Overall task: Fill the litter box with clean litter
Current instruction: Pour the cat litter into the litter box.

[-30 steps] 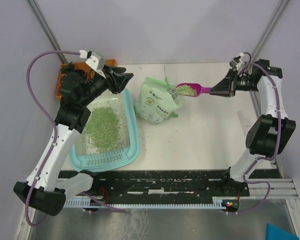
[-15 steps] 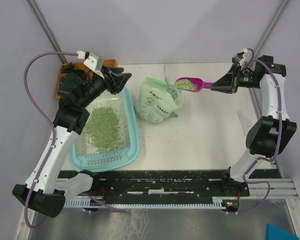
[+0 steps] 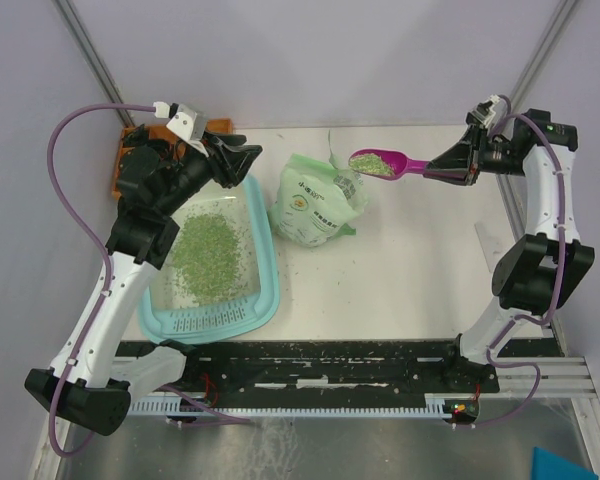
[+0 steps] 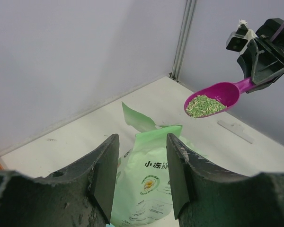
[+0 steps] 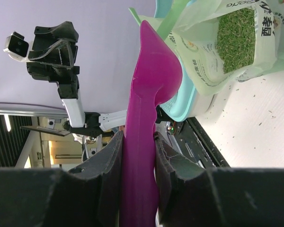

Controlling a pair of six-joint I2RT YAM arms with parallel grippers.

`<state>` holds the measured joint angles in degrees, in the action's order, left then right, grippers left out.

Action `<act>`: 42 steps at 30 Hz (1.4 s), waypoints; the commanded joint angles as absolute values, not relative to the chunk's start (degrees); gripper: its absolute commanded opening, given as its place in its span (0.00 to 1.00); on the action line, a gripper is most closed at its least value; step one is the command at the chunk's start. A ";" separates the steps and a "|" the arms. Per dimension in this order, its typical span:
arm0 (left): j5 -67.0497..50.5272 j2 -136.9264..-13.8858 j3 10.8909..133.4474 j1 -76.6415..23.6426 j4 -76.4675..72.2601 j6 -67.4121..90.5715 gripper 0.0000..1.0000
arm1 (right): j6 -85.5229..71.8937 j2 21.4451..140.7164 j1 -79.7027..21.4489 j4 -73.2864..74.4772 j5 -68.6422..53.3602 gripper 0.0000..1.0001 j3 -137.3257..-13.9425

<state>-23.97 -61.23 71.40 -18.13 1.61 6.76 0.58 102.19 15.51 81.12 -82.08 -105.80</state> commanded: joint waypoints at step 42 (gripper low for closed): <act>4.08 -50.70 69.10 -18.30 2.55 2.09 0.56 | -59.61 102.95 -26.94 11.39 -73.80 0.02 -105.49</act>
